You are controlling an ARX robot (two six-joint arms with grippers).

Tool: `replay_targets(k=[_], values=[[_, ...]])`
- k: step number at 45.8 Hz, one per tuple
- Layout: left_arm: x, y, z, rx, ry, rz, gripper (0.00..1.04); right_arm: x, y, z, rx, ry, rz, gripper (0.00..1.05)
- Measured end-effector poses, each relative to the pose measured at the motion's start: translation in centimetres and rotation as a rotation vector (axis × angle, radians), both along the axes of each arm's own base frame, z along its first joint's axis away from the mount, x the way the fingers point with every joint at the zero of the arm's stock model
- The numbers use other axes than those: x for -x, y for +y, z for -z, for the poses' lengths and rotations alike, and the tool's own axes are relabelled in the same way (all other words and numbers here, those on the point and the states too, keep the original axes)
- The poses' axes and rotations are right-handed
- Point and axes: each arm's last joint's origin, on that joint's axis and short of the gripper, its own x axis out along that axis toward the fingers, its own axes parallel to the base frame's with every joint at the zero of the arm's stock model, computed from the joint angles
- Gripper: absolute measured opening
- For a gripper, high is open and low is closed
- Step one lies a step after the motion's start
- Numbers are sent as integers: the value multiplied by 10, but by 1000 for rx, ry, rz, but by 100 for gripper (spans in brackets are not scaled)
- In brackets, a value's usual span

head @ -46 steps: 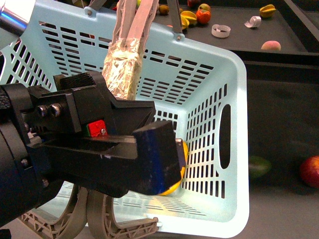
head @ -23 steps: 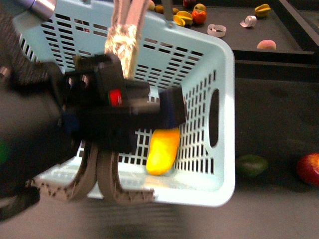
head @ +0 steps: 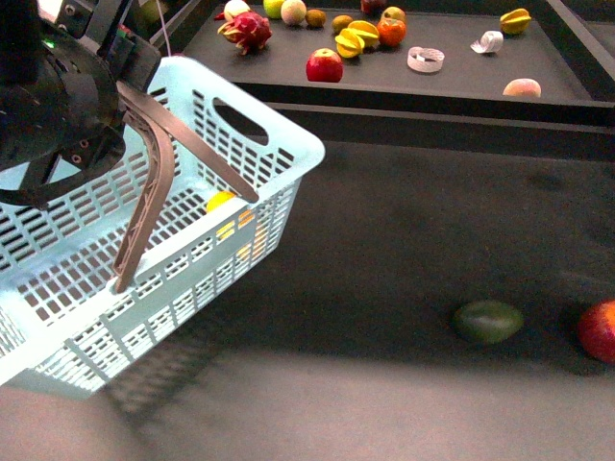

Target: Pick mango with right arm and hold basket with left

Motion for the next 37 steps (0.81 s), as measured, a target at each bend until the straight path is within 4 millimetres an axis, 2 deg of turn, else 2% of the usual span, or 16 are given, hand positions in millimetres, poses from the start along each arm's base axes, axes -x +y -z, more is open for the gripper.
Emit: replay_targets(k=[6,15,27,33,37], values=[[-17,14,22,81,-2,-151,22,0,0,0,0,0,0,96],[-26,25,41,159,-5,-261,22,0,0,0,0,0,0,96],[-37,23,48,213,-24,-311,23,0,0,0,0,0,0,96],[-32,22,47,213,7,-305,50,0,0,0,0,0,0,96],[-16,26,37,183,27,-296,67,0,0,0,0,0,0,96]])
